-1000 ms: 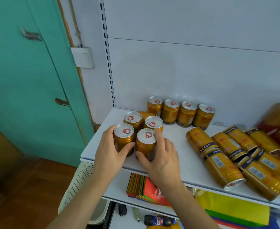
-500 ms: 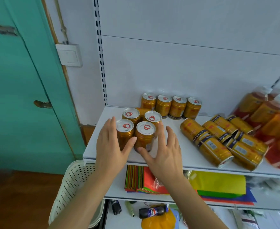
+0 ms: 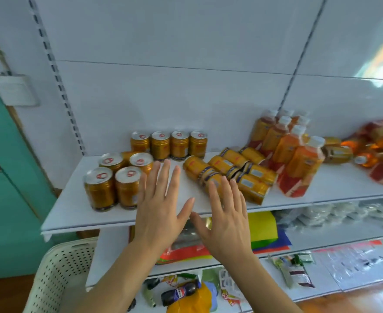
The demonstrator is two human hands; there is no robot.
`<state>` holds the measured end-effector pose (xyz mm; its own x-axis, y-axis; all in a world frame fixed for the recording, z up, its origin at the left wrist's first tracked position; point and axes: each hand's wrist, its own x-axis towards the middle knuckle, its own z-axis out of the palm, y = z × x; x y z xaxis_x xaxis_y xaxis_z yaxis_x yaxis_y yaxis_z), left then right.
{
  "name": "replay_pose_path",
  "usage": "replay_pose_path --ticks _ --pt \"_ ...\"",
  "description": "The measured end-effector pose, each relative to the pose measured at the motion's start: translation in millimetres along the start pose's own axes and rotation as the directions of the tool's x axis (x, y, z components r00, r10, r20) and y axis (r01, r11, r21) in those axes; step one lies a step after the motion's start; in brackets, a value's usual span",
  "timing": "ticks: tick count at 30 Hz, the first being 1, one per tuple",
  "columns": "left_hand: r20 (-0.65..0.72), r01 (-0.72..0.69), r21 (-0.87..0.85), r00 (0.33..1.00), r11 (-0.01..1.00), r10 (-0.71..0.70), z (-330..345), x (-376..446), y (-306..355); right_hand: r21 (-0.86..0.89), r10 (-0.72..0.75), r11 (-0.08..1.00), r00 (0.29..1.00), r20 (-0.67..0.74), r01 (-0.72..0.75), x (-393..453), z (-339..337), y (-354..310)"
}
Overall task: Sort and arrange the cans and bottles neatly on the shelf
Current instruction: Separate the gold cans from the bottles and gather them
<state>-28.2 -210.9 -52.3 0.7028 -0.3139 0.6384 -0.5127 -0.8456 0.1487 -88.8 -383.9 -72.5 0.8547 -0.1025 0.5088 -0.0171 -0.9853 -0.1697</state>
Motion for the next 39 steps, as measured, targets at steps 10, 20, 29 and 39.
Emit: replay_pose_path --ticks 10,20,29,39 --pt "0.015 -0.128 -0.178 0.991 0.976 0.133 58.3 19.7 202.9 -0.111 0.086 0.990 0.996 -0.001 -0.086 -48.4 -72.4 191.9" --pt "0.154 -0.217 -0.278 0.951 0.936 0.267 118.5 47.0 339.4 -0.163 0.264 0.951 0.964 -0.021 -0.263 -75.8 -94.2 345.3" --pt "0.230 -0.110 -0.282 0.957 0.953 0.178 200.5 119.3 387.1 -0.242 0.320 0.921 0.947 0.025 -0.305 -28.7 -82.2 431.3" --pt "0.286 -0.116 -0.123 0.947 0.986 0.147 273.6 204.4 398.2 -0.218 0.278 0.939 0.960 0.030 -0.265 41.7 -59.4 485.0"
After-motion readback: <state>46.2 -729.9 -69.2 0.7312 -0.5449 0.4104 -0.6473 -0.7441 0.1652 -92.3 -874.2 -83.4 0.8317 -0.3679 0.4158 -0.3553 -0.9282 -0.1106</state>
